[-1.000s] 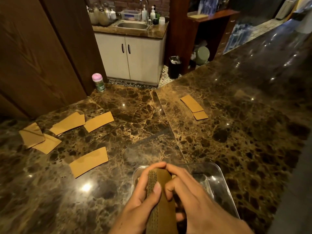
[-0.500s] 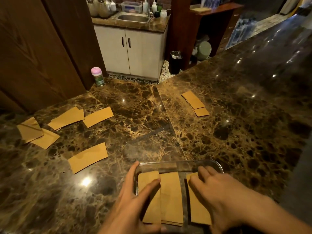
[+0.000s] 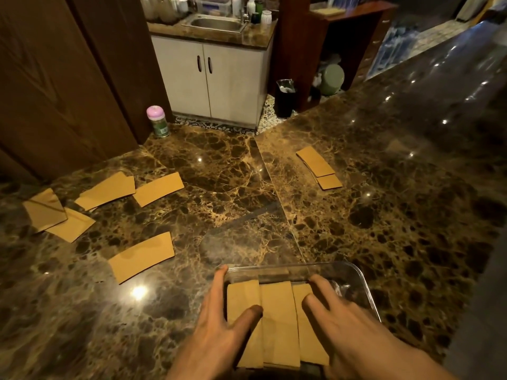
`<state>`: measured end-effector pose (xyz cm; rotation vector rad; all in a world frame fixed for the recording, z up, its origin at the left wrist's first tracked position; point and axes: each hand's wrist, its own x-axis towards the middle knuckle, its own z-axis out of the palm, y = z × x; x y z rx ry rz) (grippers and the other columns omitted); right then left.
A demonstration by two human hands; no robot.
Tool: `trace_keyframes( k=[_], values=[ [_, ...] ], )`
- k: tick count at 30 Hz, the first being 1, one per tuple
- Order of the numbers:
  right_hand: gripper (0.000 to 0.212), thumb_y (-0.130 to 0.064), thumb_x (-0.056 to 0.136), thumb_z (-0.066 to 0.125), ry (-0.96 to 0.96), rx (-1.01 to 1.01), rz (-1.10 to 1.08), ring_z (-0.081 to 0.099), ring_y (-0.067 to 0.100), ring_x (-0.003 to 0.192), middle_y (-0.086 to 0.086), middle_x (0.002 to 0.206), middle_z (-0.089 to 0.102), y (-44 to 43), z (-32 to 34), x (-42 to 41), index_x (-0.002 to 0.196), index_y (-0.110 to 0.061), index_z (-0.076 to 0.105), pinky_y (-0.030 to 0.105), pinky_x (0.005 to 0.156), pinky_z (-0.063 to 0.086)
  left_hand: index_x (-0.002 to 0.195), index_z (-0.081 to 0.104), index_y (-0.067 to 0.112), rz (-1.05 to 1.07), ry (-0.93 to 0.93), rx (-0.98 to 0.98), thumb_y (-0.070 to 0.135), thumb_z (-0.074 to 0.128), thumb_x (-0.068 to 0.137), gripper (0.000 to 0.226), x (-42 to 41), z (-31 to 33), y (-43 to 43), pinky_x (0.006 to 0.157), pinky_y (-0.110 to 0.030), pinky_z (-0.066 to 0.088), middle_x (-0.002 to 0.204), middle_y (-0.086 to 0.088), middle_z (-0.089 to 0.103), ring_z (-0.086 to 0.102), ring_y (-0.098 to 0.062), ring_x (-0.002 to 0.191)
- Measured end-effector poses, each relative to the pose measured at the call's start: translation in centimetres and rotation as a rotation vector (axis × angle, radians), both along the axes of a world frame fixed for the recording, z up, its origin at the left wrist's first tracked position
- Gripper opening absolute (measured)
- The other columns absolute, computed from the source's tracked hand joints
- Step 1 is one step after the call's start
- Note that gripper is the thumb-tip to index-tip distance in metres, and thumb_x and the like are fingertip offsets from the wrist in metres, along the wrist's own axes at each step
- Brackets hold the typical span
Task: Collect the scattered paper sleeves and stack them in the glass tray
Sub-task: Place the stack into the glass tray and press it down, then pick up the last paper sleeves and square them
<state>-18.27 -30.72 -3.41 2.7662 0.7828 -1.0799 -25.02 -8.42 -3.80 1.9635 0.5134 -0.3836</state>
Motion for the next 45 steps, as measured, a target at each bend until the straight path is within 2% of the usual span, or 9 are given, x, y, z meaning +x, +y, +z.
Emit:
trace_keyframes(
  k=[7,13,16,21,25,31,34,41,45],
  values=[
    [0.078,-0.02,0.089,0.072,0.0,0.046,-0.012,0.055,0.02,0.124,0.0,0.165,-0.026,0.1,0.8,-0.5,0.15,-0.024,0.023,0.036,0.106,0.049,0.136,-0.012,0.067,0.023,0.015,0.063,0.059,0.055,0.084,0.084,-0.7,-0.1,0.2,0.083,-0.031,0.043,0.163,0.017,0.013,0.041,-0.01,0.113],
    [0.053,-0.058,0.102,0.036,0.032,0.035,0.025,0.044,0.016,0.143,-0.002,0.17,0.015,1.7,3.0,0.4,0.147,-0.063,0.007,0.032,0.117,0.041,0.119,0.022,0.077,-0.299,-0.255,0.234,0.075,0.055,0.078,0.053,-1.4,1.3,3.7,0.12,-0.042,0.025,0.158,0.037,-0.001,0.013,-0.001,0.148],
    [0.033,-0.067,0.09,0.059,0.028,0.082,0.028,0.059,-0.006,0.113,-0.019,0.123,0.065,4.0,7.6,4.1,0.118,-0.051,0.056,0.015,0.095,0.05,0.134,0.034,0.058,-0.292,-0.372,0.448,0.067,0.055,0.083,0.056,-0.5,0.9,10.9,0.119,-0.029,0.021,0.159,0.033,0.004,0.016,0.003,0.146],
    [0.025,-0.057,0.085,0.073,-0.094,0.48,0.062,0.062,-0.003,0.069,-0.013,0.074,0.068,14.0,6.4,12.0,0.088,-0.032,0.066,0.022,0.069,0.048,0.145,0.034,0.029,-0.285,-0.071,0.754,0.069,0.071,0.067,0.095,5.1,-1.7,19.9,0.106,-0.035,0.039,0.146,0.004,0.043,0.044,-0.022,0.13],
    [0.05,-0.037,0.086,0.08,-0.142,0.507,0.194,0.069,0.018,0.112,0.002,0.121,0.074,25.6,1.5,17.3,0.13,-0.018,0.063,0.035,0.099,0.053,0.144,0.034,0.024,-0.388,0.077,0.846,0.063,0.073,0.069,0.093,7.4,-3.1,20.5,0.103,-0.044,0.039,0.146,-0.004,0.04,0.04,-0.03,0.131],
    [0.099,-0.044,0.084,0.079,-0.177,0.402,0.342,0.026,0.034,0.154,0.012,0.165,0.031,35.3,-3.4,21.3,0.16,-0.012,0.024,0.048,0.123,0.028,0.129,0.039,0.017,-0.236,0.066,0.632,0.04,0.072,0.079,0.064,6.7,-3.1,22.4,0.102,-0.035,0.042,0.132,-0.009,0.03,0.048,-0.031,0.119],
    [0.101,-0.053,0.085,0.075,-0.148,0.303,0.329,0.026,0.038,0.151,0.017,0.162,0.028,36.5,-4.1,22.2,0.161,-0.014,0.022,0.047,0.123,0.028,0.136,0.033,0.013,-0.083,0.124,0.521,0.035,0.067,0.082,0.067,6.1,-2.1,26.7,0.105,-0.034,0.038,0.133,-0.01,0.03,0.045,-0.033,0.126],
    [0.059,-0.053,0.075,0.079,-0.063,0.339,0.236,0.049,0.028,0.118,-0.002,0.114,0.042,37.3,-4.8,23.2,0.116,-0.03,0.042,0.044,0.1,0.045,0.142,0.046,0.018,0.426,0.286,0.515,0.086,0.048,0.054,0.111,10.3,-1.4,38.7,0.113,-0.044,0.03,0.14,-0.016,0.044,0.036,-0.038,0.132],
    [0.077,-0.054,0.069,0.083,-0.096,0.416,0.279,0.048,0.024,0.117,0.005,0.12,0.047,41.7,-3.2,22.5,0.129,-0.028,0.043,0.037,0.099,0.043,0.151,0.026,0.007,0.535,0.321,0.483,0.065,0.066,0.076,0.103,12.1,-2.6,39.9,0.107,-0.042,0.039,0.153,-0.016,0.031,0.029,-0.034,0.139]
  ],
)
